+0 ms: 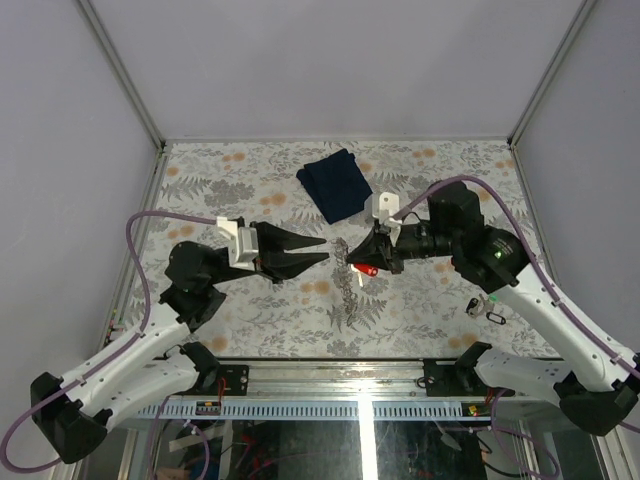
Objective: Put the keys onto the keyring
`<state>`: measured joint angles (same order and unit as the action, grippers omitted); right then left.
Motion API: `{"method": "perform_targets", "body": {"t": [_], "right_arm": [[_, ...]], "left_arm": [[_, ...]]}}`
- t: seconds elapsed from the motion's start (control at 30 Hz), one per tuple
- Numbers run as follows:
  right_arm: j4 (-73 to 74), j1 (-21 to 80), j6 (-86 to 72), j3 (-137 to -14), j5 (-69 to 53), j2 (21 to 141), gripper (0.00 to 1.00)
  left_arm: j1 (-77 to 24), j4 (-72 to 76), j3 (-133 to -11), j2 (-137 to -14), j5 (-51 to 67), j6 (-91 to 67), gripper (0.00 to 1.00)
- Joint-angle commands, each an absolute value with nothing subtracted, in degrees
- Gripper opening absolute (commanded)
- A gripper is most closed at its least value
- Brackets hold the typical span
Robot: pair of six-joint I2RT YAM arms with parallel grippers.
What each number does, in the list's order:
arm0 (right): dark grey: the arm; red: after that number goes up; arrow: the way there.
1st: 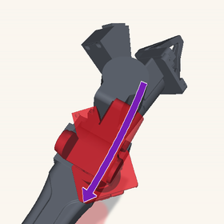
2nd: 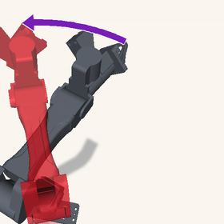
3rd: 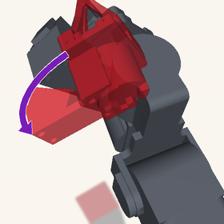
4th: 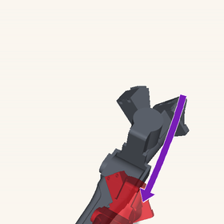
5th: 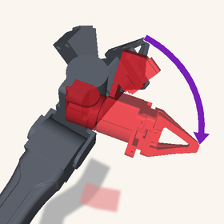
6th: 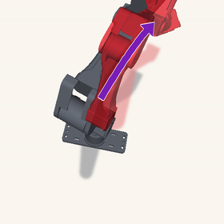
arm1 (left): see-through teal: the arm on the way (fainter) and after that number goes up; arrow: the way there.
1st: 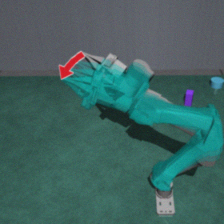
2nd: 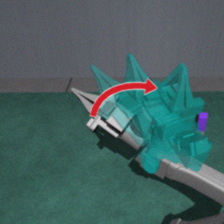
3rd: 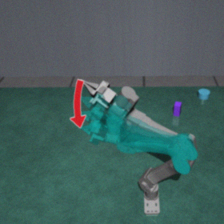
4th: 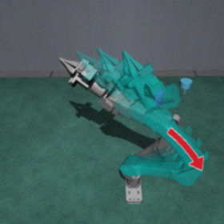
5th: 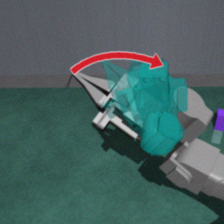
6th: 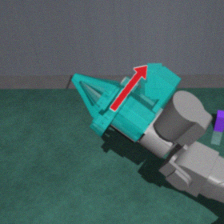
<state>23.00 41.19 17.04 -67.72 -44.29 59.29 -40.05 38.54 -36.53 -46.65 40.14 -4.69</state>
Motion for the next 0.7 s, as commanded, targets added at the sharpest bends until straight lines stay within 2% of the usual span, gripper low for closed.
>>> {"method": "perform_targets", "body": {"t": [0.0, 0.2, 0.43, 0.67], "right_arm": [[40.2, 41.2, 22.0, -79.4, -37.7, 63.4, 0.00], [56.6, 44.6, 19.9, -92.4, -28.3, 72.7, 0.00], [61.9, 49.0, 16.5, -99.9, -23.3, 77.9, 0.00], [63.2, 49.9, 15.7, -104.0, -23.7, 80.7, 0.00]], "left_arm": [[-39.9, 17.6, -43.6, -47.5, 43.5, 6.4, 0.29], [-39.8, 9.2, -46.6, -48.3, 42.1, 11.4, 0.29], [-39.8, 8.0, -47.3, -50.2, 43.9, 11.6, 0.29], [-39.9, 6.7, -47.9, -51.9, 46.6, 12.1, 0.28]]}}
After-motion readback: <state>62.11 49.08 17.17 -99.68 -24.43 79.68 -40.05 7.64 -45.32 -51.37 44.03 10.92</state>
